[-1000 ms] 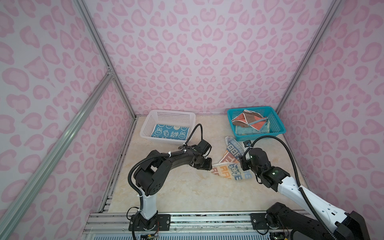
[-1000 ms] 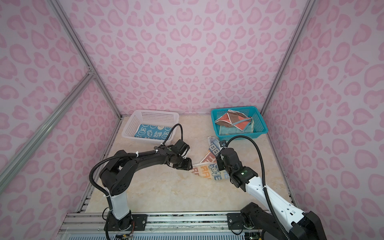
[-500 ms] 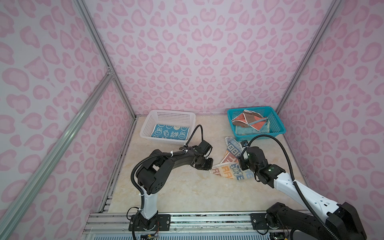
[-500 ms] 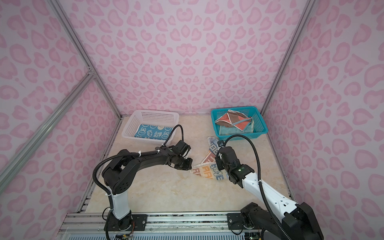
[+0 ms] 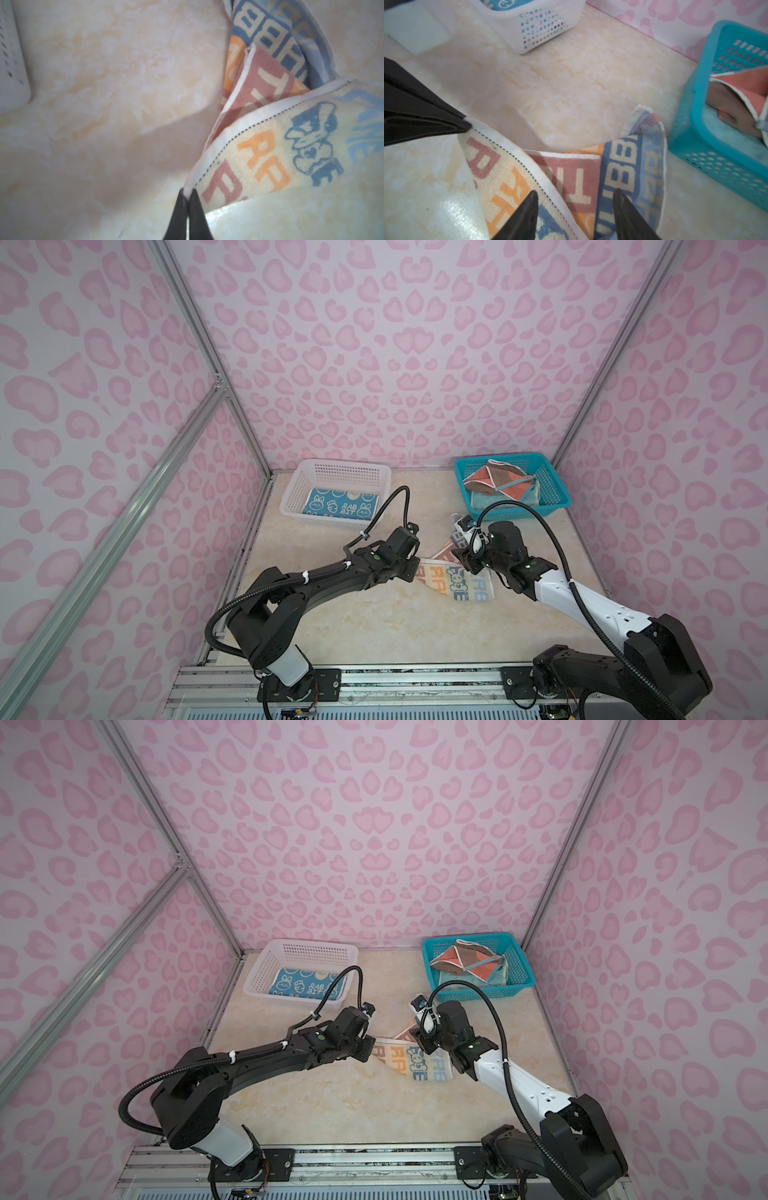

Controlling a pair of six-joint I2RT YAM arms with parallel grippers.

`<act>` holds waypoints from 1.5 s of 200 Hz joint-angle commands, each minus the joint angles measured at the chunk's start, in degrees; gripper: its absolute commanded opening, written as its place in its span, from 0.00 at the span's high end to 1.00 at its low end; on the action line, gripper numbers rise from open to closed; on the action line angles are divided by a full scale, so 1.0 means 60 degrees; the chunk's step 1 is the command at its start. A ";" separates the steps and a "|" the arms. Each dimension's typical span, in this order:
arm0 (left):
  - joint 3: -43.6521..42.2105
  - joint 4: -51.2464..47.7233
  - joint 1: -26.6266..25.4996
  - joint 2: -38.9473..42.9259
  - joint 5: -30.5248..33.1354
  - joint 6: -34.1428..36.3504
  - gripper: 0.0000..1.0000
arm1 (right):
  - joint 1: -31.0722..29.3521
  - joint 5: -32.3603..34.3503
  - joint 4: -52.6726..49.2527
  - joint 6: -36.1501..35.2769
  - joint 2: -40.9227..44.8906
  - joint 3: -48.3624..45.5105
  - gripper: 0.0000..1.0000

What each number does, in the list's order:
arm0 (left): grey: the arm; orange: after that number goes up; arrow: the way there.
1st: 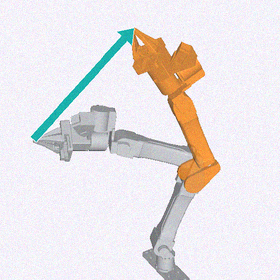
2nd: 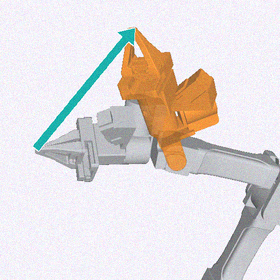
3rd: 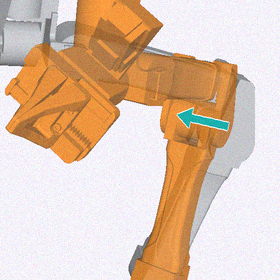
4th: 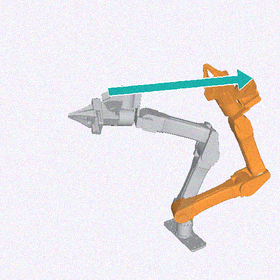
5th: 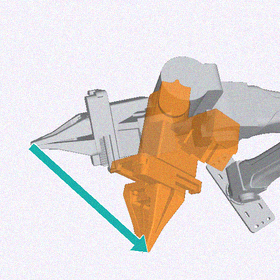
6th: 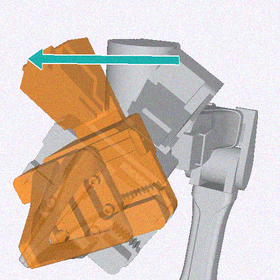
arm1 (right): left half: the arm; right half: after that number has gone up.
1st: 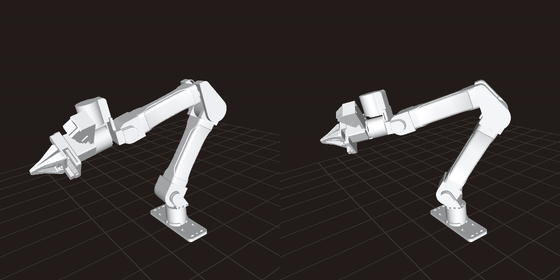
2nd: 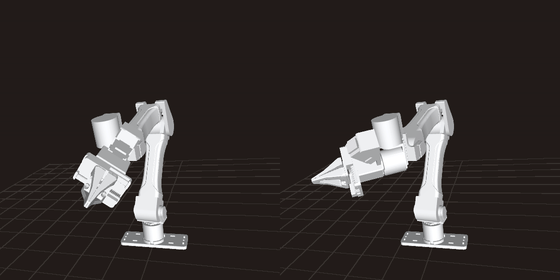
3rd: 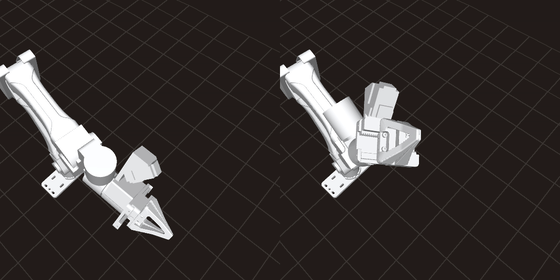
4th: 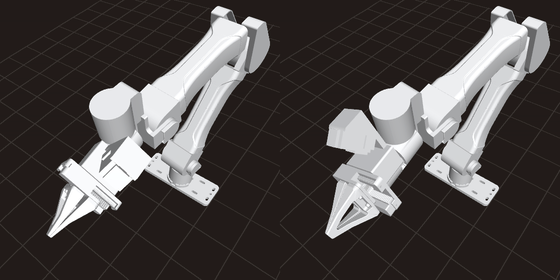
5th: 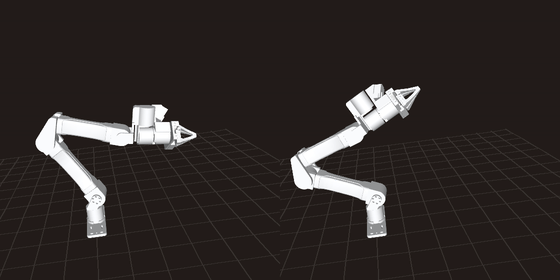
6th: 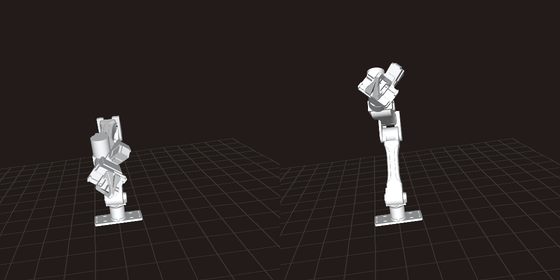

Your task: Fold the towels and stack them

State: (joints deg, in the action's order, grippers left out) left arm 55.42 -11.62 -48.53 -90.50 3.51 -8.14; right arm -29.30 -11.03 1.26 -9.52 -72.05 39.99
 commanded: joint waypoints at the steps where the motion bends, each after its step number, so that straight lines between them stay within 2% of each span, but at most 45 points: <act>1: -0.0377 0.0751 -0.0099 0.0639 0.1456 0.1372 0.97 | -0.0012 -0.1851 0.0399 -0.0989 -0.0458 0.0418 0.42; 40: -0.1098 0.1815 -0.0115 0.1900 0.1551 0.2583 0.97 | -0.0158 -0.3513 0.0546 -0.1584 -0.1730 0.1435 0.41; 104: -0.0960 0.1801 -0.0126 0.2621 0.1985 0.3833 0.97 | -0.0681 -0.4383 0.0192 -0.2113 -0.3436 0.2686 0.41; 133: -0.0933 0.1834 -0.0115 0.2934 0.2313 0.3980 0.97 | -0.0706 -0.4894 -0.0297 -0.2143 -0.3789 0.2940 0.49; 163: -0.0830 0.1777 -0.0067 0.3049 0.2701 0.3929 0.97 | -0.0757 -0.5159 -0.0574 -0.1994 -0.3590 0.2485 0.58; 190: -0.0699 0.1610 0.0190 0.2915 0.2847 0.3701 0.97 | -0.0799 -0.5280 -0.0534 -0.1720 -0.3148 0.1785 0.64; 222: -0.0567 0.1499 0.0644 0.2663 0.2832 0.3344 0.97 | -0.0958 -0.5282 -0.0193 -0.1229 -0.2947 0.1141 0.66; 300: -0.0505 0.1297 0.1079 0.2280 0.2917 0.3027 0.97 | -0.1470 -0.5102 0.1989 0.1057 -0.3965 0.0641 0.71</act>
State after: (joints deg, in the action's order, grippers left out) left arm 51.86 -3.73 -42.50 -76.42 20.18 11.14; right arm -37.78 -41.87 6.42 -9.61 -94.21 45.39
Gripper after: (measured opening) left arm 0.057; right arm 0.302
